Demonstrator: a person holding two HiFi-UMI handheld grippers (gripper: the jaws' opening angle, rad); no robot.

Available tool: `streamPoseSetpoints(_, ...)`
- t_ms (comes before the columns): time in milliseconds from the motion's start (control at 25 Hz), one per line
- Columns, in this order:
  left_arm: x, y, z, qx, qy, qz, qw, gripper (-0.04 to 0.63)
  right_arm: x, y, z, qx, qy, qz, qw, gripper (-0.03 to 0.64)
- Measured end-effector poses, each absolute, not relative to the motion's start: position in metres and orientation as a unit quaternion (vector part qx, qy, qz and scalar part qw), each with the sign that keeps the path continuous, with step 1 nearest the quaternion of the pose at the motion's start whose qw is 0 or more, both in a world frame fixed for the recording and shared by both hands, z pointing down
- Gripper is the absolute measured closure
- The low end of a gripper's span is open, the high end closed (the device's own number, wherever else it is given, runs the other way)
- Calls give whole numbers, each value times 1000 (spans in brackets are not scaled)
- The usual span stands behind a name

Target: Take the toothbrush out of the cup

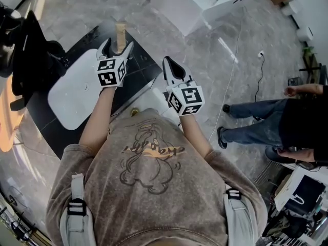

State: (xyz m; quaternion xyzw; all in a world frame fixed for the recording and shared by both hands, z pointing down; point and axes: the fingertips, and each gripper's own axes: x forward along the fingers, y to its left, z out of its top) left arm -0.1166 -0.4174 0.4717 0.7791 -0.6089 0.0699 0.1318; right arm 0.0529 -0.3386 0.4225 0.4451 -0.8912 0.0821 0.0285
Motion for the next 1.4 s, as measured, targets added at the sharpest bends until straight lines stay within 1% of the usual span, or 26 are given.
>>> streamPoseSetpoints(440, -129, -472, 539, 750, -623, 137, 175, 229, 50, -337, 425, 442, -892, 86, 32, 598)
streamPoseSetpoints(840, -135, -482, 560, 746, -615, 165, 192, 233, 56, -342, 427, 446, -890, 85, 37, 598)
streamPoseSetpoints(1120, -137, -485, 569, 747, -609, 188, 190, 313, 57, -343, 430, 445, -891, 85, 43, 598)
streamPoseSetpoints(1200, -139, -485, 569, 744, -612, 192, 187, 339, 58, -344, 430, 445, -891, 84, 44, 598)
streamPoseSetpoints(1280, -141, -486, 570, 741, -615, 196, 185, 379, 59, -345, 430, 444, -891, 85, 45, 598)
streamPoseSetpoints(1400, -144, -485, 571, 739, -618, 201, 178, 416, 58, -346, 431, 442, -892, 84, 47, 598)
